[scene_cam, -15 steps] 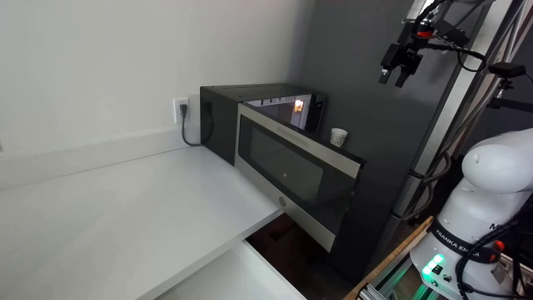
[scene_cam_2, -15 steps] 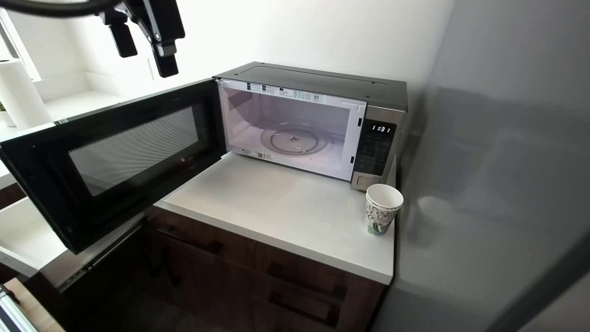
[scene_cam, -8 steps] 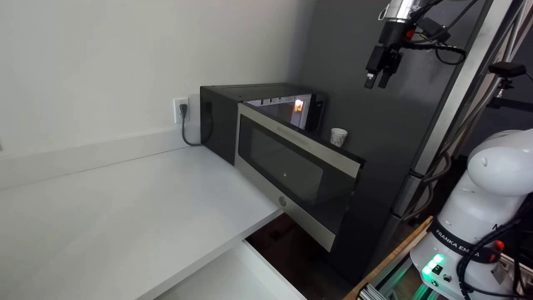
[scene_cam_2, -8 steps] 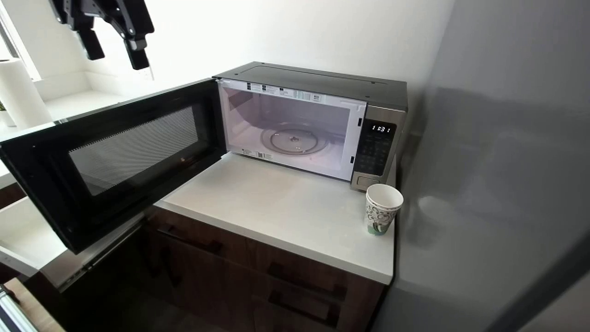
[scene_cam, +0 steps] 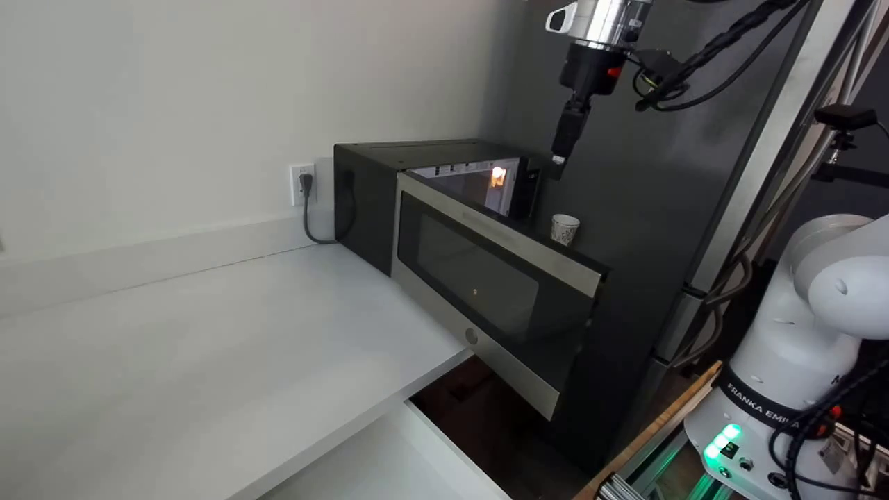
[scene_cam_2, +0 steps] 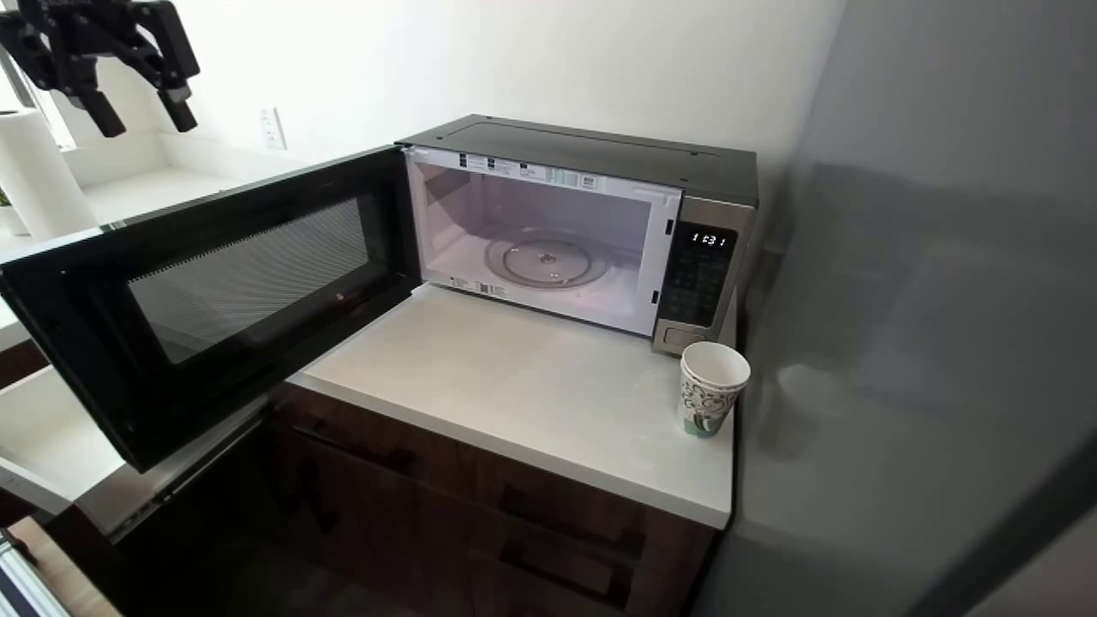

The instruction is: Close the microwave door

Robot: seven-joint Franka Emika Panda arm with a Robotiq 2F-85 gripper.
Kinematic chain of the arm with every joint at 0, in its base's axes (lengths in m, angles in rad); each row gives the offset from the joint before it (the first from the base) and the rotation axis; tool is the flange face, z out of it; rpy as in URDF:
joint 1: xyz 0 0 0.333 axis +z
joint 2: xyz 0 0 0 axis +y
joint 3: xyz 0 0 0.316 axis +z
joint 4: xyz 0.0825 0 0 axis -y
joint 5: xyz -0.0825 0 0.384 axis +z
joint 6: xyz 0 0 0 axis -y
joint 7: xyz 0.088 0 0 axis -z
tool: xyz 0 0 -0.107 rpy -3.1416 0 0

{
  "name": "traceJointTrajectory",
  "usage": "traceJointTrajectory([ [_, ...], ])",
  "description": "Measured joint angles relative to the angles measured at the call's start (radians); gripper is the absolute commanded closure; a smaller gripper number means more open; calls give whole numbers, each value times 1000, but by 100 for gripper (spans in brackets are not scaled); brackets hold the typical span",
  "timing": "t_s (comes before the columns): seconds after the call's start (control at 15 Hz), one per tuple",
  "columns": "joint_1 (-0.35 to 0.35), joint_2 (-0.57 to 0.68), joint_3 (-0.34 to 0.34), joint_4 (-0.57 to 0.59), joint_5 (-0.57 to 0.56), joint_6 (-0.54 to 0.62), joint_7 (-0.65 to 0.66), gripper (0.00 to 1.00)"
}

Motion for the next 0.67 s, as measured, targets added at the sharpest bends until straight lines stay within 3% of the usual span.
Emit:
traceJointTrajectory([
  [0.33, 97, 89, -1, 11, 0, 125, -158, 96],
  [0.4, 112, 105, -4, 12, 0, 148, -197, 100],
  [0.67, 160, 171, -25, 13, 0, 192, -356, 100],
])
